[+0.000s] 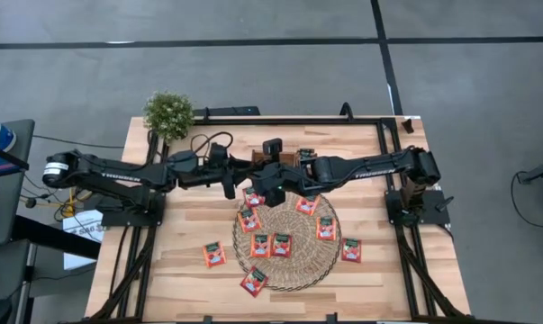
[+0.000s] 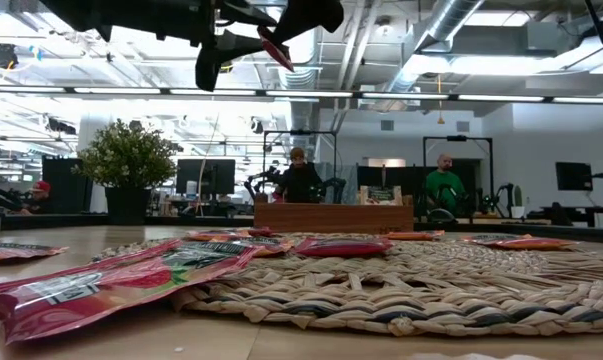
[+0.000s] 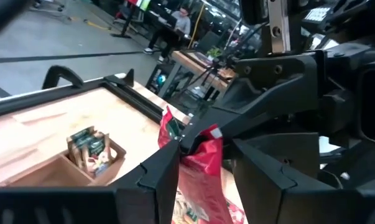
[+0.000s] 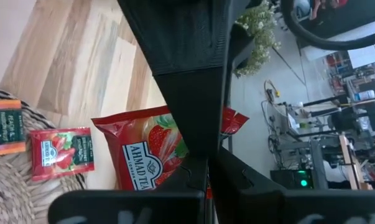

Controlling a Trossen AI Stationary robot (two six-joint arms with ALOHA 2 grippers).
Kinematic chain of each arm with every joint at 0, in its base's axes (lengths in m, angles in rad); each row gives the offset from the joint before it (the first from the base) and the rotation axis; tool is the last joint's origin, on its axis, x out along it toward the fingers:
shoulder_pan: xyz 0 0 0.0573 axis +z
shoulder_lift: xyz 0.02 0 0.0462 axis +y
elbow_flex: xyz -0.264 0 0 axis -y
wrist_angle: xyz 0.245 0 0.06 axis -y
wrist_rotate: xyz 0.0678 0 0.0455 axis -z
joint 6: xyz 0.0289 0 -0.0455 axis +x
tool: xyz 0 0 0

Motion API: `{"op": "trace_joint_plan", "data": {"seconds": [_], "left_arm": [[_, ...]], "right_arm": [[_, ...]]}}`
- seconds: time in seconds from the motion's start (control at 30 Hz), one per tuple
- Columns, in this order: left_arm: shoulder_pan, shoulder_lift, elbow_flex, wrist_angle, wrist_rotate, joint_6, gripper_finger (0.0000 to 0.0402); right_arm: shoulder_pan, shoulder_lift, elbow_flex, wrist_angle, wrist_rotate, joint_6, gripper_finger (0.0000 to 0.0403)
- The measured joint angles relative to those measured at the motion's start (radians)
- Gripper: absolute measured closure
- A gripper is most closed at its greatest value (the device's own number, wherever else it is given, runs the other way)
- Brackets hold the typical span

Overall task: Pick & Place Tea
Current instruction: Put the red tea bag into the middle section of the wooden organizer

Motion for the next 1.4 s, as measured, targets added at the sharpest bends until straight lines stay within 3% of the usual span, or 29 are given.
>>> {"op": "trace_joint_plan", "data": {"seconds": [0.23, 0.5, 0.83, 1.17, 1.4], "left_arm": [[0.0, 0.008, 0.009, -0.016, -0.014, 0.01, 0.0286], [0.0, 0.008, 0.009, -0.019, -0.051, 0.034, 0.0388], [-0.001, 0.009, 0.009, -0.029, -0.073, 0.079, 0.0401], [0.0, 0.009, 0.009, -0.09, -0.111, 0.111, 0.0402], [0.038, 0.034, 0.009, -0.073, -0.065, 0.191, 0.0401]], "right_arm": [[0.002, -0.001, 0.0, -0.015, 0.001, 0.0, 0.0403], [0.002, -0.001, 0.0, -0.025, 0.005, 0.001, 0.0403], [0.001, -0.002, 0.0, -0.034, 0.019, 0.001, 0.0396], [0.002, -0.047, 0.001, -0.089, 0.027, 0.064, 0.031], [0.0, -0.097, 0.002, -0.3, 0.099, 0.314, 0.026]]}}
